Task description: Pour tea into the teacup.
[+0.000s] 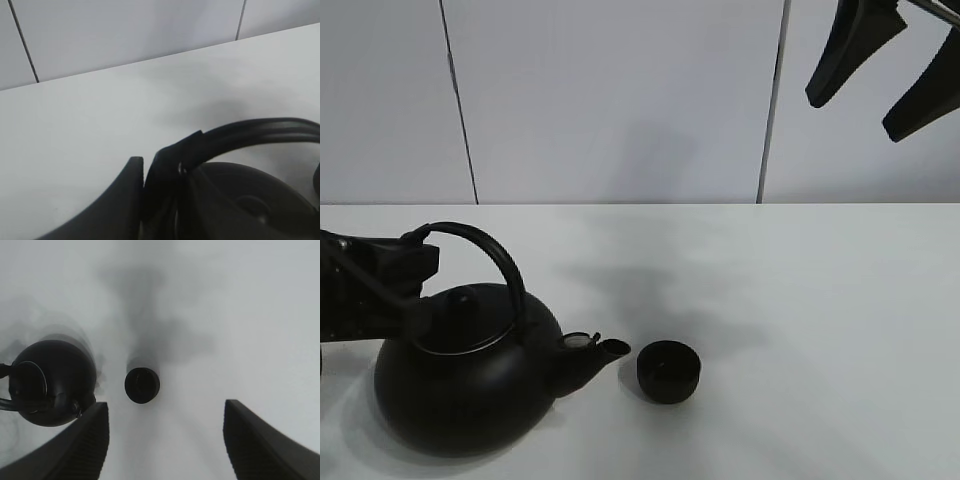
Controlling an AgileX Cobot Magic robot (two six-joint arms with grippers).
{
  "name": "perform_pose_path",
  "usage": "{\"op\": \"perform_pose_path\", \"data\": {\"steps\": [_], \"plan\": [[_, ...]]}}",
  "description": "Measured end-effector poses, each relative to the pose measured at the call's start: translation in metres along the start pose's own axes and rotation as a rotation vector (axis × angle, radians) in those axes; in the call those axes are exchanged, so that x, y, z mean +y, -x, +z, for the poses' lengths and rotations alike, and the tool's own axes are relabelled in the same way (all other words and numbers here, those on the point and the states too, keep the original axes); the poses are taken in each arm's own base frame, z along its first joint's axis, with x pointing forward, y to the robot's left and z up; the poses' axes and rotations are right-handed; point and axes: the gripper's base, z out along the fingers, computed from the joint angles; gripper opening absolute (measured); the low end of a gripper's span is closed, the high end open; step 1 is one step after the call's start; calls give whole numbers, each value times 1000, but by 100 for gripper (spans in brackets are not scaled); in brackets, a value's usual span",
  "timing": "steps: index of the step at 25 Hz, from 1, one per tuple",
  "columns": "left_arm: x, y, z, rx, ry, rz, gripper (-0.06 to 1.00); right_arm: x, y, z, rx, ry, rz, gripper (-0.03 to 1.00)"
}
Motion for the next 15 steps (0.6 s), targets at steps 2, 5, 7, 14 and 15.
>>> {"op": "perform_pose_path", "data": {"steps": [2,5,7,14,15], "plan": [[-1,2,3,0,-10,5,16,0,0,0,0,0,0,45],[-4,4,6,1,-52,19,16,0,0,0,0,0,0,45],[-6,6,7,3,-74,26,16,0,0,0,0,0,0,45],[-9,8,6,22,-102,-16,15,0,0,0,0,0,0,45],[-9,9,7,22,-101,-31,15,0,0,0,0,-1,-1,45]]}}
